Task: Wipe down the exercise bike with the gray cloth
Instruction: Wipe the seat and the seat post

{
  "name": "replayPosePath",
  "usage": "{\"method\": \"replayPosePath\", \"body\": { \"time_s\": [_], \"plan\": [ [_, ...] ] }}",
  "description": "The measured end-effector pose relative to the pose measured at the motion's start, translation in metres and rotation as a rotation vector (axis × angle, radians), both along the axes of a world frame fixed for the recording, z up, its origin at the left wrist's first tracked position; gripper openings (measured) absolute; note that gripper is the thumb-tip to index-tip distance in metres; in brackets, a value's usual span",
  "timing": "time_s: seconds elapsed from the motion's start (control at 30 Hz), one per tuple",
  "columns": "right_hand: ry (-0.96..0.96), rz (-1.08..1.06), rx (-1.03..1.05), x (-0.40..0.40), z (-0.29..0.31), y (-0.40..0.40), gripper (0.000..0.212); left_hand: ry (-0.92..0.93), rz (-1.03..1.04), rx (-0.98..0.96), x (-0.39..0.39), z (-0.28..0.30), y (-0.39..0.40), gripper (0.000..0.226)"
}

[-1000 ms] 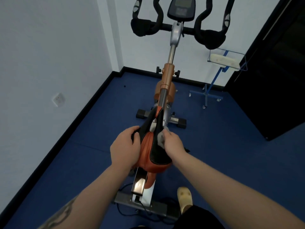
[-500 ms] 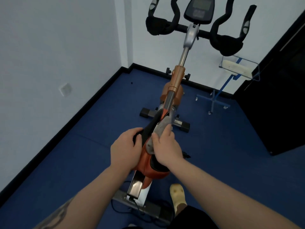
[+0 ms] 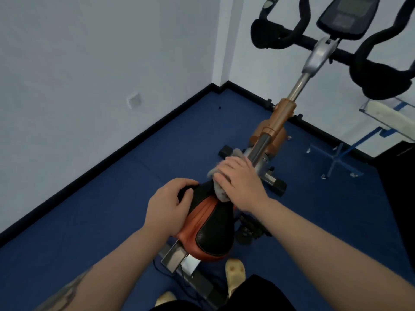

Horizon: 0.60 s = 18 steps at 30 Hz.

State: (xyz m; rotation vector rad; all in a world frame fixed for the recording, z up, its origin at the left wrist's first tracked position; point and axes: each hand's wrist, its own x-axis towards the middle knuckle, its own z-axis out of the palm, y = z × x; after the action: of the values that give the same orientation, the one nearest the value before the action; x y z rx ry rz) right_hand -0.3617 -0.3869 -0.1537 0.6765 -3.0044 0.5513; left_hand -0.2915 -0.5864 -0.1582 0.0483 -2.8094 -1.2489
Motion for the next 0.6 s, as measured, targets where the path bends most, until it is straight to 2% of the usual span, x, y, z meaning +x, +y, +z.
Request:
{"method": "replayPosePath", "body": {
  "time_s": [0.1, 0.17, 0.23, 0.3, 0.33, 0.43, 0.5, 0.53, 0.6],
  "plan": [
    [-0.104, -0.112, 0.078, -0.032, 0.016, -0.001, 0.043, -0.030, 0.147, 0.040, 0.003, 0.001, 0.003, 0.017],
    [-0.040, -0.095, 0.232, -0.025, 0.014, -0.010, 0.043, -0.033, 0.250, 0.042, 0.006, 0.002, 0.007, 0.014],
    [0.061, 0.147, 0.263, -0.007, 0.011, -0.013, 0.045, -0.053, 0.362, 0.036, 0.011, 0.003, 0.013, 0.011],
    [0.037, 0.368, 0.238, -0.010, 0.018, -0.004, 0.052, -0.102, 0.468, 0.070, 0.017, 0.005, 0.022, 0.016],
    [-0.007, 0.434, 0.246, -0.020, 0.022, 0.001, 0.053, -0.130, 0.509, 0.110, 0.022, 0.006, 0.026, 0.023],
    [-0.166, 0.394, 0.304, -0.053, 0.022, 0.003, 0.044, -0.146, 0.557, 0.129, 0.042, 0.008, 0.044, 0.060],
    [-0.141, 0.411, 0.384, -0.051, 0.021, -0.014, 0.042, -0.159, 0.561, 0.120, 0.059, 0.009, 0.061, 0.092],
    [-0.104, 0.475, 0.366, -0.042, 0.018, -0.025, 0.041, -0.161, 0.566, 0.133, 0.066, 0.008, 0.069, 0.104],
    [-0.127, 0.601, 0.199, -0.021, 0.014, -0.043, 0.042, -0.153, 0.597, 0.178, 0.078, 0.005, 0.082, 0.113]
  ]
}}
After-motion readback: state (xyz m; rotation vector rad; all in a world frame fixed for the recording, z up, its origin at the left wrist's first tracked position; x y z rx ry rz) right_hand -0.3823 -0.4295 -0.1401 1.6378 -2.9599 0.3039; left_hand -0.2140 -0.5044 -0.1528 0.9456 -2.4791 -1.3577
